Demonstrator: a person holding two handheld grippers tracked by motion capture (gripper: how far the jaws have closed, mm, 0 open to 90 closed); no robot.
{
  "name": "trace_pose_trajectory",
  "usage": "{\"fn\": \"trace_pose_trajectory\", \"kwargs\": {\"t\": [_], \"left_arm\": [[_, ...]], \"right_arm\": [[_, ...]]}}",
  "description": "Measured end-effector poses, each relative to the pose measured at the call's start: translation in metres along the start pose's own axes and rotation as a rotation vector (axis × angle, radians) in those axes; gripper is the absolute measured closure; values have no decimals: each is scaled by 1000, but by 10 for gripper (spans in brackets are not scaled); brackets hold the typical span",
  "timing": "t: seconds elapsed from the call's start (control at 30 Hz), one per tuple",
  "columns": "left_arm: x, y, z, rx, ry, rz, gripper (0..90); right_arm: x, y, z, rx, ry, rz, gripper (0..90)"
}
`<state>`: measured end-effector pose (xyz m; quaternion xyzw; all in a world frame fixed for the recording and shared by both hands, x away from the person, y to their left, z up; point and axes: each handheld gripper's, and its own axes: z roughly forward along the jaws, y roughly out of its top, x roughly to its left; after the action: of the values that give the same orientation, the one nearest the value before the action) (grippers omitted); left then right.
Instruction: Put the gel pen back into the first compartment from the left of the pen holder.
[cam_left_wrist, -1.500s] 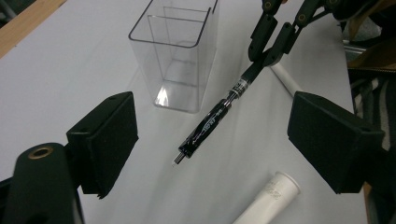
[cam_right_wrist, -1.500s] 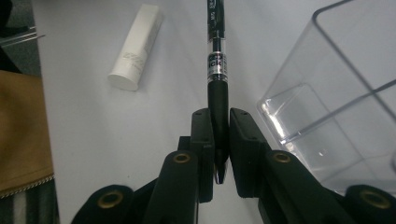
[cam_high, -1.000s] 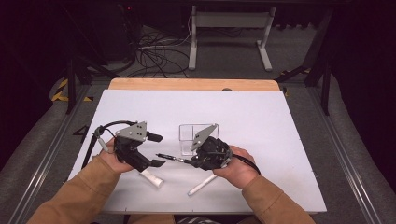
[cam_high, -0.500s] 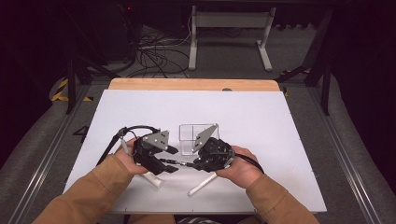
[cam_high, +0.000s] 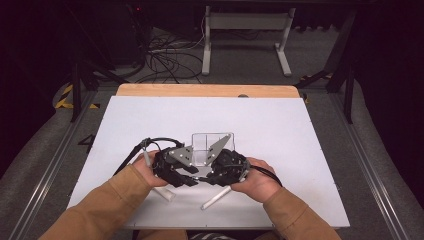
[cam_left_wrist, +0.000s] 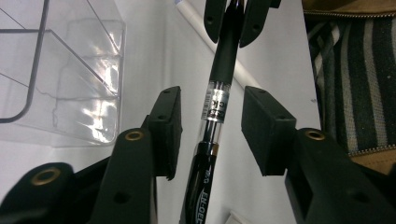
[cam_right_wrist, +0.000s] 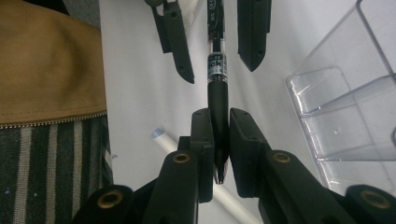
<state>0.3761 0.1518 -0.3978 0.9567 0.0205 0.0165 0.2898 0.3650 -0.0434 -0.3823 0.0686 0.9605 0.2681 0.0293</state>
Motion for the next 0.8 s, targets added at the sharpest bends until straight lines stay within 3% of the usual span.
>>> {"fn": "trace_pose_trajectory", "kwargs": {"t": [0.13, 0.2, 0.57, 0.7, 0.8], "left_arm": [[-1, 1, 3, 13, -3, 8, 648], [-1, 1, 4, 25, -5, 18, 720], [-4, 1, 8, 47, 18, 42, 756], [-8, 2, 8, 66, 23, 85, 785], [-8, 1, 8, 65, 17, 92, 795]], "right_arm": [[0, 0, 1, 5, 7, 4, 807], [0, -1, 1, 3, 8, 3, 806], [-1, -2, 0, -14, 16, 8, 806], [-2, -3, 0, -16, 19, 0, 803], [-1, -3, 0, -18, 21, -4, 801]]}}
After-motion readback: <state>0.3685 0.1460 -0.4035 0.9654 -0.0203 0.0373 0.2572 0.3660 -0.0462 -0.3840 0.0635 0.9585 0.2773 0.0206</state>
